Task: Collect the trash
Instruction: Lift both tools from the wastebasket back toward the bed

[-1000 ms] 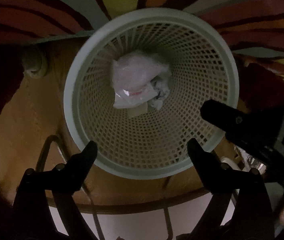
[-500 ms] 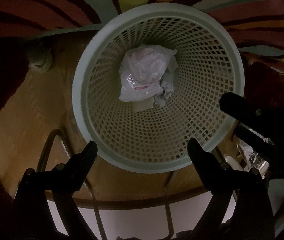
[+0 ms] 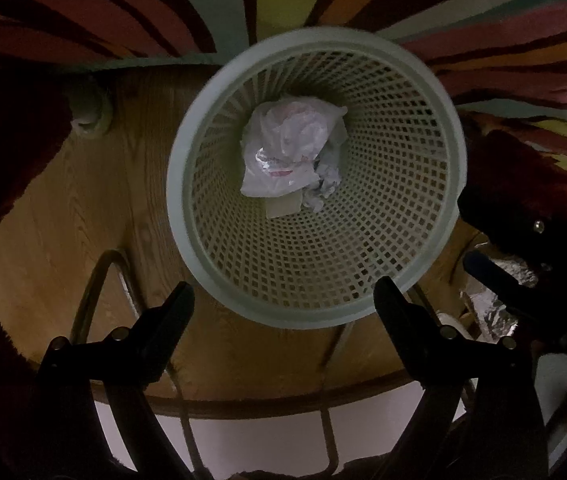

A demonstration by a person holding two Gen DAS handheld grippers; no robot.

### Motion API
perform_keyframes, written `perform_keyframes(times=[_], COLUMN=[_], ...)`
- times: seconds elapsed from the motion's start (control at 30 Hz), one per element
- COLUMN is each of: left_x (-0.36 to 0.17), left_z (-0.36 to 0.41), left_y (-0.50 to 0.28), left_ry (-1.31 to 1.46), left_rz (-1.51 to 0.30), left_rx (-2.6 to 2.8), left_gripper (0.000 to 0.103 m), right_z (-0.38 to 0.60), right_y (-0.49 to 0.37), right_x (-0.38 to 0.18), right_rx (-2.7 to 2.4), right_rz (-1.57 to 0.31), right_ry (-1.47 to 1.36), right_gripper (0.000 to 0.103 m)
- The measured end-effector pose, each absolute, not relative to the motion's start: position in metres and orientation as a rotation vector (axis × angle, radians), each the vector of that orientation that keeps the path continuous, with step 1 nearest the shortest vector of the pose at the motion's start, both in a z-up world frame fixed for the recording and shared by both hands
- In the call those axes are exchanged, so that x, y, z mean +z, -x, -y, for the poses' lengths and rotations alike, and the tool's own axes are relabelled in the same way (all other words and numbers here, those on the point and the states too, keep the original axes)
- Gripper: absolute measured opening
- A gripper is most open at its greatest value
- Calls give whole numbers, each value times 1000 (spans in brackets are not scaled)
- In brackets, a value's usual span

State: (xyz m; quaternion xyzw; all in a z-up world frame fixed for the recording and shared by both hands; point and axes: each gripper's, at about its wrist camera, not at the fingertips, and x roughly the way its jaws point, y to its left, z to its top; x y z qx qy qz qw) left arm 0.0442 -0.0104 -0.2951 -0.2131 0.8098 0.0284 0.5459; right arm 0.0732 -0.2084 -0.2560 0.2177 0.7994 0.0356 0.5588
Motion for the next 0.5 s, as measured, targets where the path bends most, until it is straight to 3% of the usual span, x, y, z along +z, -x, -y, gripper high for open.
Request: perform_keyframes(times=[0.5], left_x=[-228], left_z=[4], left_y=[-39], left_ry=[494], left_rz=[-1709], left_rx=[24], left_gripper=[89], right_z=[205], right_y=[-73], right_x=[-199], right_rx=[226], right_rz=[-1718], right_ry=[-529], right_gripper=[95])
